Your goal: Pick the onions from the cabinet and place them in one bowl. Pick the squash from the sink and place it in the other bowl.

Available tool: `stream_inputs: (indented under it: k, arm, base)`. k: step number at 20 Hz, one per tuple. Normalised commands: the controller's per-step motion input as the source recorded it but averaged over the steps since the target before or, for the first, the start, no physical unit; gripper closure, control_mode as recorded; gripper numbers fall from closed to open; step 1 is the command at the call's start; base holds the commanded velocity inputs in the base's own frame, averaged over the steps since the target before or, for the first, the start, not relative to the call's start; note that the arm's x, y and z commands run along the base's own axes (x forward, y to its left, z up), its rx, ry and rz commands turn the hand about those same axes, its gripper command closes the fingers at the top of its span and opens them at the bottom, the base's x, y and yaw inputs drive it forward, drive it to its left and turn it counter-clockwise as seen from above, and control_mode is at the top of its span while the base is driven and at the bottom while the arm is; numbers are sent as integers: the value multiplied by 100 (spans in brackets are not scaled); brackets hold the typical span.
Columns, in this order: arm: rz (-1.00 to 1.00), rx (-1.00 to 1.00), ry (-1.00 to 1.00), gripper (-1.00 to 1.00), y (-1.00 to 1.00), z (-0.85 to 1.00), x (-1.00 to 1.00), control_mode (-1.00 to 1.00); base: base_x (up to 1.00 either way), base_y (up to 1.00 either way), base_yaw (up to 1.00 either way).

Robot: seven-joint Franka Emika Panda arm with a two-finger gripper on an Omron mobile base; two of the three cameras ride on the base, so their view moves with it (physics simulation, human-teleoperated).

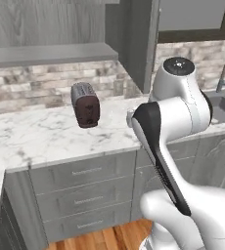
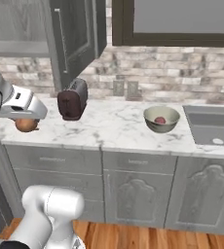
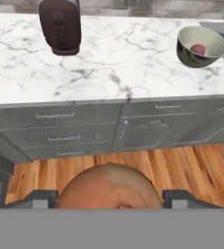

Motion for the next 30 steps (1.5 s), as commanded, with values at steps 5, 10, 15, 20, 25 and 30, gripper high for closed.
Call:
stream_inputs:
  k: [5, 10, 15, 20, 25, 30]
  arm:
    - [0, 0, 0, 100, 0, 0, 0, 100]
    - [0, 0, 0, 100, 0, 0, 0, 100]
    - [0, 0, 0, 100, 0, 0, 0, 100]
    - [0, 0, 0, 100, 0, 0, 0, 100]
    - [0, 0, 0, 100, 0, 0, 0, 100]
    - [0, 0, 0, 100, 0, 0, 0, 100]
  base:
    - [12, -74, 0]
    - [18, -72, 0]
    - [21, -68, 0]
    - [29, -65, 0]
    - [37, -51, 0]
    - [63, -32, 0]
